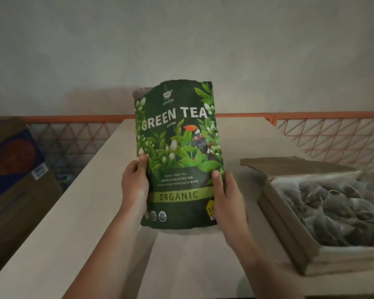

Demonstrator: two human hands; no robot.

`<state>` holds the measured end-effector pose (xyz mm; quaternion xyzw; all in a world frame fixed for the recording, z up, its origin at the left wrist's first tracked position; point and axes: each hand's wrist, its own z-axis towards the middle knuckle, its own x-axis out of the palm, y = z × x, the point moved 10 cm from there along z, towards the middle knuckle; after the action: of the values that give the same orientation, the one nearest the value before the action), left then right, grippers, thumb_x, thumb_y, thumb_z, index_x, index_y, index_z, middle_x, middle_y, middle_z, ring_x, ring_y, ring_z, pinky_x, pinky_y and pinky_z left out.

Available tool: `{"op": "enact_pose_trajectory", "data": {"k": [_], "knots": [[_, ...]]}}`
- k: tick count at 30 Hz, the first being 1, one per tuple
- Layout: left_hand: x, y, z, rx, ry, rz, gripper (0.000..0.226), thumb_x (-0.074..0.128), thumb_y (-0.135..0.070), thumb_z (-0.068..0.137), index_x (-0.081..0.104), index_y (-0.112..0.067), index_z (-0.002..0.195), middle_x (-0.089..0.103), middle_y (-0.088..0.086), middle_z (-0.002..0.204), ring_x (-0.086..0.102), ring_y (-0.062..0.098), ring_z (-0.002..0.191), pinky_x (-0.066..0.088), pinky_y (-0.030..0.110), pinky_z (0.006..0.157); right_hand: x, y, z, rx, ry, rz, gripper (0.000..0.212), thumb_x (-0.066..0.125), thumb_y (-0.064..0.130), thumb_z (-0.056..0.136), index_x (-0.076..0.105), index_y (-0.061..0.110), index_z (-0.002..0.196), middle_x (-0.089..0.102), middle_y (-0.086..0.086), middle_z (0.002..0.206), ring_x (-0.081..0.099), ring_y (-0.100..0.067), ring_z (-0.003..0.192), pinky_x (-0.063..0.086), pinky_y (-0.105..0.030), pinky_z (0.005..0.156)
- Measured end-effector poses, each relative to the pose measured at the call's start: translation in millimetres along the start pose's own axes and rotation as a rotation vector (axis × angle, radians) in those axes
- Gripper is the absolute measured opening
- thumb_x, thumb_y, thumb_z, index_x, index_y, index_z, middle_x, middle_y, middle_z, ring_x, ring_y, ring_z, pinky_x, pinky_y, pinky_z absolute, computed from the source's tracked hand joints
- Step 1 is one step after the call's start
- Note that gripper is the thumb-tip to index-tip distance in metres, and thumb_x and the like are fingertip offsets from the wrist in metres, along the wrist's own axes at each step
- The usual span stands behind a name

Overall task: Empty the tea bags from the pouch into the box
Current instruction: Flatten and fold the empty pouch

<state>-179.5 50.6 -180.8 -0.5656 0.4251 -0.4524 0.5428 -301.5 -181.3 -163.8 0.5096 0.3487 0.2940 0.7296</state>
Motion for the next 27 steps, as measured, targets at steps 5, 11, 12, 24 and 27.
{"op": "enact_pose_trajectory", "data": {"k": [5,11,12,24,27], "knots": [[-18,10,11,-0.008,-0.037,0.016,0.038,0.05,-0.046,0.103,0.063,-0.016,0.084,0.072,0.005,0.092,0.069,0.028,0.09,0.054,0.045,0.083,-5,-5,18,-0.106,-0.115,-0.171,0.037,0.045,0.038,0.1,0.042,0.014,0.072,0.054,-0.005,0.061,0.051,-0.032,0.061,0.04,-0.044,0.056],[-13,-3,5,0.197,-0.031,0.212,0.043,0.038,-0.049,0.106,0.055,-0.011,0.097,0.063,0.001,0.089,0.061,0.017,0.083,0.049,0.034,0.07,-8,-18,31,-0.099,-0.196,-0.097,0.039,0.048,0.03,0.1,0.045,0.007,0.069,0.048,-0.004,0.058,0.039,-0.011,0.05,0.03,-0.025,0.047],[-9,-4,4,0.229,-0.009,0.266,0.041,0.036,-0.047,0.107,0.055,-0.011,0.098,0.061,-0.003,0.086,0.058,0.011,0.079,0.044,0.029,0.065,-9,-20,33,-0.088,-0.217,-0.076,0.039,0.047,0.029,0.101,0.045,0.006,0.069,0.047,-0.005,0.058,0.039,-0.009,0.05,0.029,-0.022,0.045],[19,10,27,0.293,0.144,0.475,0.025,0.044,-0.033,0.107,0.053,-0.012,0.1,0.059,-0.007,0.079,0.056,0.005,0.072,0.037,0.013,0.055,24,-52,93,0.088,0.109,0.115,0.023,0.053,0.032,0.099,0.065,0.015,0.109,0.071,0.005,0.094,0.068,-0.01,0.087,0.055,-0.026,0.073],[25,33,45,0.1,0.296,0.399,0.025,0.057,-0.035,0.102,0.061,-0.011,0.095,0.07,0.004,0.085,0.068,0.024,0.081,0.051,0.029,0.072,23,-74,102,0.165,0.132,0.165,0.016,0.056,0.027,0.098,0.067,0.02,0.107,0.074,0.001,0.096,0.07,-0.022,0.095,0.055,-0.037,0.082]]}}
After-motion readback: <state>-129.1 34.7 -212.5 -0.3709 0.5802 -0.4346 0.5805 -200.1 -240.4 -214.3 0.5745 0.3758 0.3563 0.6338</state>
